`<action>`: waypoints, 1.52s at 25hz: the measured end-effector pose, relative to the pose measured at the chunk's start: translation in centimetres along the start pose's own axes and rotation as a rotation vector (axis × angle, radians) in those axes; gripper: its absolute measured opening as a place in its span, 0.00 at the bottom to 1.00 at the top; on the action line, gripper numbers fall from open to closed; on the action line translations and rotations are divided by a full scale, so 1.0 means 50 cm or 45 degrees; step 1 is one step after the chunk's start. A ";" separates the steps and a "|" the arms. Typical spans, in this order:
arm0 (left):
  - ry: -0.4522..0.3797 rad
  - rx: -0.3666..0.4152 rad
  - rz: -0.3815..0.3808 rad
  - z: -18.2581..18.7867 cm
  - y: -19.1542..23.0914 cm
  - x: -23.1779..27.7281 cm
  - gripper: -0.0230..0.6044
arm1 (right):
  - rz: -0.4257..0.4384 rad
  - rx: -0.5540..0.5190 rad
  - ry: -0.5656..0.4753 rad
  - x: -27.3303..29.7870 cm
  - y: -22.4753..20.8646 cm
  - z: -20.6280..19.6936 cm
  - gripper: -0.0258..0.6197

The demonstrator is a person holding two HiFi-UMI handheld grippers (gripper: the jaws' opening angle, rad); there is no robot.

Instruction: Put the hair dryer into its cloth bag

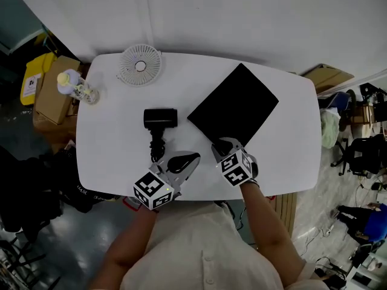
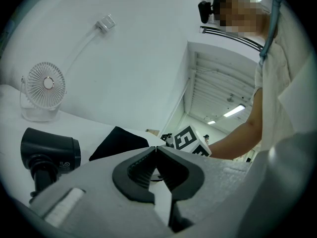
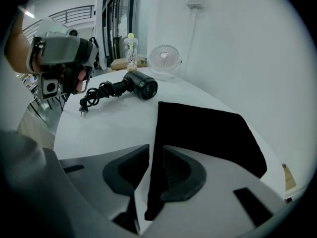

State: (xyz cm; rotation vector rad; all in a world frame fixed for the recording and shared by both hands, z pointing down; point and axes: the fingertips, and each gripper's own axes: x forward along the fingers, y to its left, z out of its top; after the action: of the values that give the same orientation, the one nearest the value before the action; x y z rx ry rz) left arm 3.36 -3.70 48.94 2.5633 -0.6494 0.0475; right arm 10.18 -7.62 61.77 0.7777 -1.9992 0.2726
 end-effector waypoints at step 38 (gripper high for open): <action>0.050 0.032 0.414 -0.004 0.076 -0.138 0.06 | 0.154 0.638 -0.318 -0.129 -0.113 0.100 0.07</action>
State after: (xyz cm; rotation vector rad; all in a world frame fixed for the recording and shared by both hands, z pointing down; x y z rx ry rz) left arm -4.47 -3.48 49.79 2.4477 -1.0486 0.2154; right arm 12.51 -11.71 53.06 1.0421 -2.2473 0.8028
